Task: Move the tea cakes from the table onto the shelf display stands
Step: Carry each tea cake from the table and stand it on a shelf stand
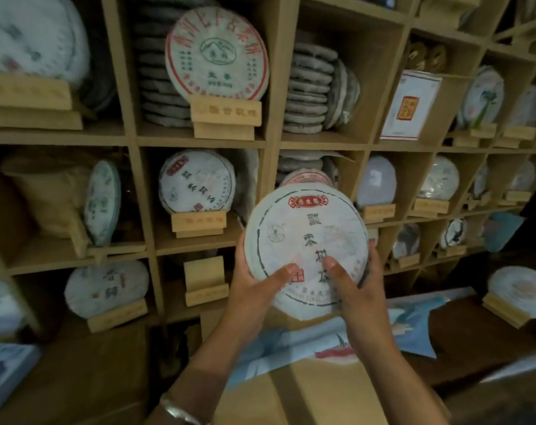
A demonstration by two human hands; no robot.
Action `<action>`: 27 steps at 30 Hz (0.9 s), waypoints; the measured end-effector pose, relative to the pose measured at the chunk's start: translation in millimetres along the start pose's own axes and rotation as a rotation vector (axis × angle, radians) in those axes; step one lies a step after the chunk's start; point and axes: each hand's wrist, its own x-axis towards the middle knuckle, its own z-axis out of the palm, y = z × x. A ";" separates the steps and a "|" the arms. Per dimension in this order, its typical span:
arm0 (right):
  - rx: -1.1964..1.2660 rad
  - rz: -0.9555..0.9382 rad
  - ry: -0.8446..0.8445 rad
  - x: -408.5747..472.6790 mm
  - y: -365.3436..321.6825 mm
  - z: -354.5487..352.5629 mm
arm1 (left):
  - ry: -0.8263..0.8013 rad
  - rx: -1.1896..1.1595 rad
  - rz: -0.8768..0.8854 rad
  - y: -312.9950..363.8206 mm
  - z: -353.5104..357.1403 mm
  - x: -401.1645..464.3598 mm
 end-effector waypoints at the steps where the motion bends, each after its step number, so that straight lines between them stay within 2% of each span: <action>1: 0.036 0.023 -0.014 4.1 5.9 0.7 | -0.001 -0.003 -0.012 -0.3 -4.2 0.0; 5: 0.175 0.116 -0.106 24.7 30.2 8.6 | 0.014 -0.025 -0.075 -1.7 -21.4 2.5; 9: 0.212 0.121 -0.178 43.5 52.7 18.7 | 0.130 0.000 -0.155 -14.5 -33.6 15.1; 15: 0.225 0.161 -0.134 66.6 90.8 23.2 | 0.150 0.200 -0.316 -40.7 -69.4 30.7; 22: 0.234 0.225 -0.072 98.0 135.4 24.9 | 0.413 0.410 -0.411 -88.5 -167.0 42.1; 27: 0.255 0.218 -0.060 118.0 164.6 33.3 | 0.466 0.520 -0.386 -130.5 -233.4 67.3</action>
